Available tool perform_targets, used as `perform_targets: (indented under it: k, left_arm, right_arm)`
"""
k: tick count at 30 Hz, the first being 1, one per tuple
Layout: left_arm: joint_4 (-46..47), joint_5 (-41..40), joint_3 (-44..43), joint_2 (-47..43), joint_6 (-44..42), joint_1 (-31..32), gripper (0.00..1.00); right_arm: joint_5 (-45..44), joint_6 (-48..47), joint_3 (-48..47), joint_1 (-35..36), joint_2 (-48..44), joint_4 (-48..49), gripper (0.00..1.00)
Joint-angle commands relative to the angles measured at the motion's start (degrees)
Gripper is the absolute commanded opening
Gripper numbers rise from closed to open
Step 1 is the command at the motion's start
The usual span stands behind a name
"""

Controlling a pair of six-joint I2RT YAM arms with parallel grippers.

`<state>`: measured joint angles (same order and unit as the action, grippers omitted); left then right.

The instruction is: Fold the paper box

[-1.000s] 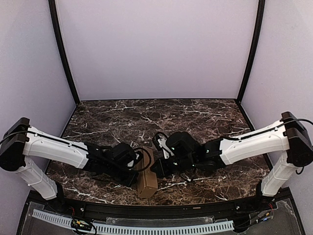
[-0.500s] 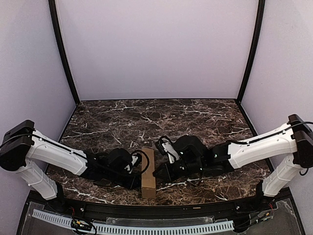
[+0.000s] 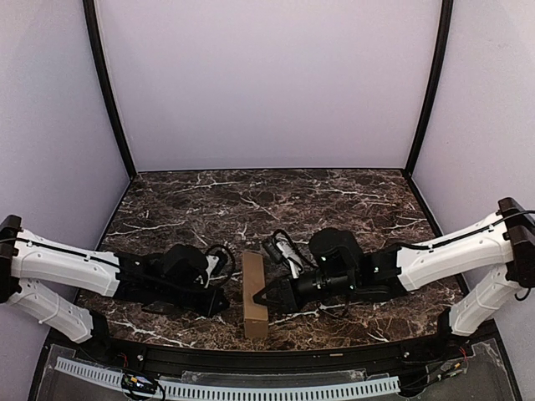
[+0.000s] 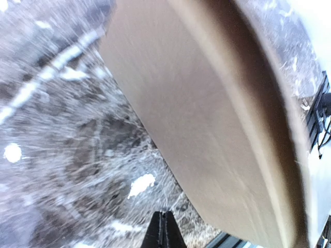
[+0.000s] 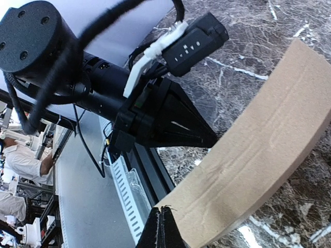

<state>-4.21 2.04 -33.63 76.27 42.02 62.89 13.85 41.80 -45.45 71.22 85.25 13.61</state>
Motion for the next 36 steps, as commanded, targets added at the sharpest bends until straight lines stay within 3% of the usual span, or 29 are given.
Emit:
perform_targets:
  k: [1, 9, 15, 25, 36]
  left_arm:
    - [-12.69, -7.32, -0.97, -7.7, -2.98, 0.17, 0.01]
    - [-15.0, -7.85, -8.34, -14.58, -10.56, -0.15, 0.01]
    - [-13.98, -7.15, -14.03, -13.63, -14.12, -1.68, 0.01]
    - [-5.68, -2.42, -16.33, -10.08, -16.04, -4.91, 0.01]
    - [-2.72, 2.66, -21.6, -4.26, -17.95, -7.41, 0.01]
  right_arm:
    - [5.66, 0.1, 0.39, 0.18, 2.92, 8.51, 0.0]
    - [13.13, 2.23, -0.17, -0.29, 7.76, 15.67, 0.0]
    - [15.42, 4.38, 0.1, -0.24, 11.28, 17.37, 0.0]
    - [15.95, 8.72, 0.85, -1.43, 17.61, 14.83, 0.0]
    - [14.92, 7.14, 1.86, -1.66, 12.69, 13.75, 0.0]
